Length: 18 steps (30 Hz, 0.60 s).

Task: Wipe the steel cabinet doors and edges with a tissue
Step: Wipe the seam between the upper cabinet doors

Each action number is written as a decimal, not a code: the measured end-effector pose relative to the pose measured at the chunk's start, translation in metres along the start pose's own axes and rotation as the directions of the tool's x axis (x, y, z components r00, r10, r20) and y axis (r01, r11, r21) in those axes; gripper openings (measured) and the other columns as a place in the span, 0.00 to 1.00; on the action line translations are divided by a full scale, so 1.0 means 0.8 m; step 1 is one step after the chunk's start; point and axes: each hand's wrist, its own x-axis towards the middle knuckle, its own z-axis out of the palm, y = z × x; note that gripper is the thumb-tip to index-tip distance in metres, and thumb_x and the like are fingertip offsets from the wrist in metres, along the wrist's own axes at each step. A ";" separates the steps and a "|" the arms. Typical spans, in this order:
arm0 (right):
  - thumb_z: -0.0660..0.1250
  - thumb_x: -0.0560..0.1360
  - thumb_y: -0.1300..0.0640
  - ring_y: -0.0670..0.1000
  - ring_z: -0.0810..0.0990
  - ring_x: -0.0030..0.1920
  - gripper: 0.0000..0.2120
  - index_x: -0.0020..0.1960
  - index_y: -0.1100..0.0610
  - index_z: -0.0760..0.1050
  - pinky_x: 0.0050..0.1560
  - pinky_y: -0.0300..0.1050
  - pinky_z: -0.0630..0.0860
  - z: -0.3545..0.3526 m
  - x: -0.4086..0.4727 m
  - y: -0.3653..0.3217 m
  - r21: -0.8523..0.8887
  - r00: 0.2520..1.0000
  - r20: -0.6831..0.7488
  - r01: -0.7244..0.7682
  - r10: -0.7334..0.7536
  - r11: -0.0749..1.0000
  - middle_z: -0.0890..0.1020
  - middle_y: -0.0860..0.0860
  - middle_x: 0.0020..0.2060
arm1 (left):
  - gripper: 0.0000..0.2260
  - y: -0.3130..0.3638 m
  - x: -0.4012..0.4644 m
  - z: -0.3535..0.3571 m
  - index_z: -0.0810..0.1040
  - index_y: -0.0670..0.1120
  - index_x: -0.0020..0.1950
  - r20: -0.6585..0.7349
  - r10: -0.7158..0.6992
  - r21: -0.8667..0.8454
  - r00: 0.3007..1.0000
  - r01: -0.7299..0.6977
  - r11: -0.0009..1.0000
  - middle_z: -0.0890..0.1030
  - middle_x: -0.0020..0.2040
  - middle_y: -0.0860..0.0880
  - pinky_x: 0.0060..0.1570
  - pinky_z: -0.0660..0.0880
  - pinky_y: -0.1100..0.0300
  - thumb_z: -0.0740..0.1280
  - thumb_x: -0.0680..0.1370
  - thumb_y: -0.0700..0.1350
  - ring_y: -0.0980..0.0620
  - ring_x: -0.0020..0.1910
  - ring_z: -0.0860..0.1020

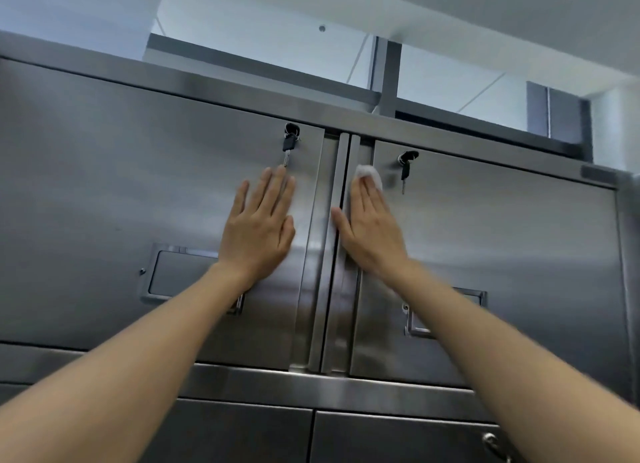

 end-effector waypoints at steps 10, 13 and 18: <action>0.68 0.78 0.63 0.62 0.76 0.59 0.11 0.60 0.62 0.79 0.46 0.56 0.81 -0.027 0.054 0.033 -0.017 0.921 -0.367 0.134 -0.131 0.991 0.78 0.59 0.58 | 0.27 -0.002 -0.001 0.002 0.55 0.44 0.81 -0.012 -0.016 0.008 1.000 0.016 1.000 0.54 0.81 0.45 0.77 0.50 0.45 0.49 0.82 0.52 0.47 0.80 0.52; 0.71 0.75 0.63 0.62 0.74 0.62 0.18 0.64 0.59 0.77 0.47 0.51 0.78 -0.027 0.063 0.035 -0.008 0.909 -0.410 0.077 -0.073 0.997 0.75 0.59 0.63 | 0.27 0.000 -0.002 0.001 0.59 0.43 0.80 -0.046 -0.003 0.011 0.999 0.003 1.000 0.58 0.80 0.44 0.77 0.52 0.46 0.50 0.81 0.51 0.46 0.79 0.56; 0.69 0.76 0.63 0.58 0.69 0.70 0.26 0.74 0.58 0.70 0.64 0.53 0.73 -0.023 0.078 0.048 -0.072 0.954 -0.277 0.097 -0.113 0.993 0.73 0.54 0.72 | 0.27 0.001 -0.003 0.000 0.59 0.43 0.80 -0.030 -0.007 0.025 1.000 0.007 1.000 0.57 0.80 0.44 0.76 0.52 0.45 0.50 0.82 0.51 0.46 0.79 0.55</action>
